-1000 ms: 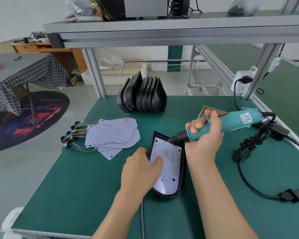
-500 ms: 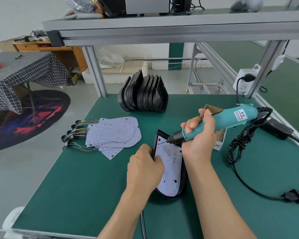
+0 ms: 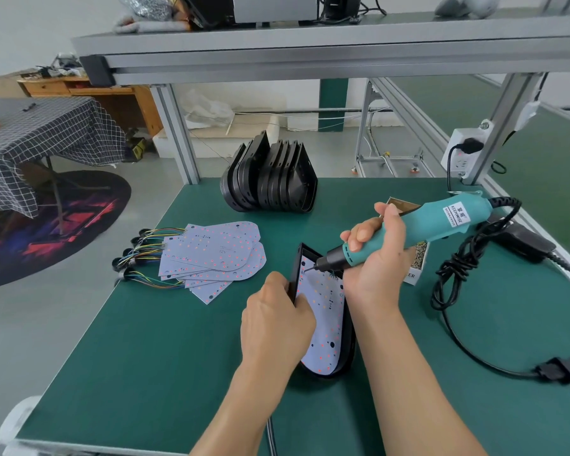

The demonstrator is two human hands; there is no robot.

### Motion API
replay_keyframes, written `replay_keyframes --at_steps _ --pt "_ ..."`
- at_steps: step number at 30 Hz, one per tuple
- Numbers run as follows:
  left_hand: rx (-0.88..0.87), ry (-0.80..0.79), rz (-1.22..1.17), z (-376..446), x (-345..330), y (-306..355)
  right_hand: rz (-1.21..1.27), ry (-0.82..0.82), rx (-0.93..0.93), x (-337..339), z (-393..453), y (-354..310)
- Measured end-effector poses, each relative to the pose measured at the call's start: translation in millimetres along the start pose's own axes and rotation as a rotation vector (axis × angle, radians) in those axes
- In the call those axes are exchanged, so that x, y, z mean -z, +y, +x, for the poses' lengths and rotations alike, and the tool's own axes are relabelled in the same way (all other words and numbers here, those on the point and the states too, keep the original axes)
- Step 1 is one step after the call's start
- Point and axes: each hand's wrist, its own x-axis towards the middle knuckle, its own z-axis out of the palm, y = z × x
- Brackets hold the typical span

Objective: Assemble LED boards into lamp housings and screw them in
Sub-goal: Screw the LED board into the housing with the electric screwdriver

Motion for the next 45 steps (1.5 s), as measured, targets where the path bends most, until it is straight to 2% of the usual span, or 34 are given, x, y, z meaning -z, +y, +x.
replay_keyframes --at_steps 14,30,37,45 --pt "-0.018 0.052 0.041 -4 -1 5 -0.107 -0.124 0.143 -18 -9 -7" --pt "-0.008 0.033 0.006 -4 -1 0 -0.121 -0.143 0.121 -17 -13 -5" --pt "0.009 0.032 0.001 -4 -1 -4 -0.128 -0.216 0.100 -16 -16 -4" --pt "0.021 -0.031 -0.016 -1 -2 1 -0.109 -0.211 0.113 -6 -11 -14"
